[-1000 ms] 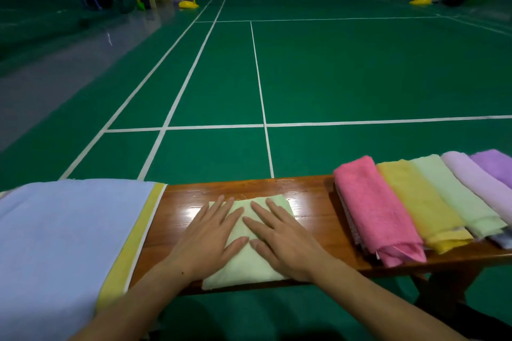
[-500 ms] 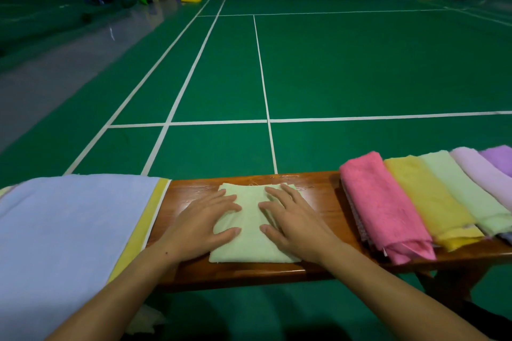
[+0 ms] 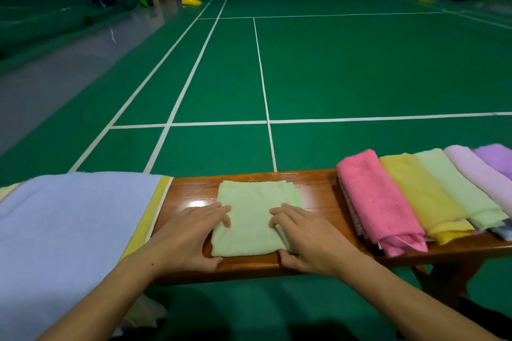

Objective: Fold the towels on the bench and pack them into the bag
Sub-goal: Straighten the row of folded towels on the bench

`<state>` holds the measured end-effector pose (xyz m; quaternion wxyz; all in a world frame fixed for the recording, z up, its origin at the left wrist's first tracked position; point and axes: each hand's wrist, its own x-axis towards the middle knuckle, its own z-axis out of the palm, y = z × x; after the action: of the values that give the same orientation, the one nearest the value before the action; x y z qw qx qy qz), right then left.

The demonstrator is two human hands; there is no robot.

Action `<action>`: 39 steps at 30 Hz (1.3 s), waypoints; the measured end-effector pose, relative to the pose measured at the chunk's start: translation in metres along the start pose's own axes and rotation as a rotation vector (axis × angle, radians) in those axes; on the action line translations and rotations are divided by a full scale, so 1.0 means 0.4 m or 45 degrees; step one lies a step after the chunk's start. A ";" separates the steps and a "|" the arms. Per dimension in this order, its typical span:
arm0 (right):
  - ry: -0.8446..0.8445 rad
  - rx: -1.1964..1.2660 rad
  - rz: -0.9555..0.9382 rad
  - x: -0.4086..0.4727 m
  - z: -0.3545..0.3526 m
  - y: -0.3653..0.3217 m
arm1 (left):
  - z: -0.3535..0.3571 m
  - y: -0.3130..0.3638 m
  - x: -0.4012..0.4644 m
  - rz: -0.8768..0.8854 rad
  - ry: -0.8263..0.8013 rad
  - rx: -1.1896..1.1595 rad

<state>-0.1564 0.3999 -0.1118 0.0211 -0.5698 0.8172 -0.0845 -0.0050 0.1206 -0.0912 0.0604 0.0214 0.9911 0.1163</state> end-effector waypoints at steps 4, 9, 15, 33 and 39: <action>0.023 -0.073 0.019 0.026 -0.006 0.006 | 0.003 0.004 0.012 0.019 0.078 0.096; 0.142 0.418 0.303 0.049 -0.011 0.026 | -0.002 -0.025 0.027 -0.092 0.235 -0.133; 0.319 0.895 0.523 0.071 -0.022 0.028 | -0.019 -0.015 0.043 -0.197 0.405 -0.539; 0.413 -0.047 0.832 0.096 -0.015 0.056 | -0.011 -0.016 0.062 -0.652 0.596 -0.230; 0.272 0.018 0.092 0.129 0.021 -0.028 | 0.026 0.008 0.071 -0.080 0.383 -0.205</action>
<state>-0.1631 0.3470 -0.1152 -0.0591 -0.5275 0.8341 -0.1499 -0.0319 0.1275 -0.1038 -0.0834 -0.0320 0.9767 0.1953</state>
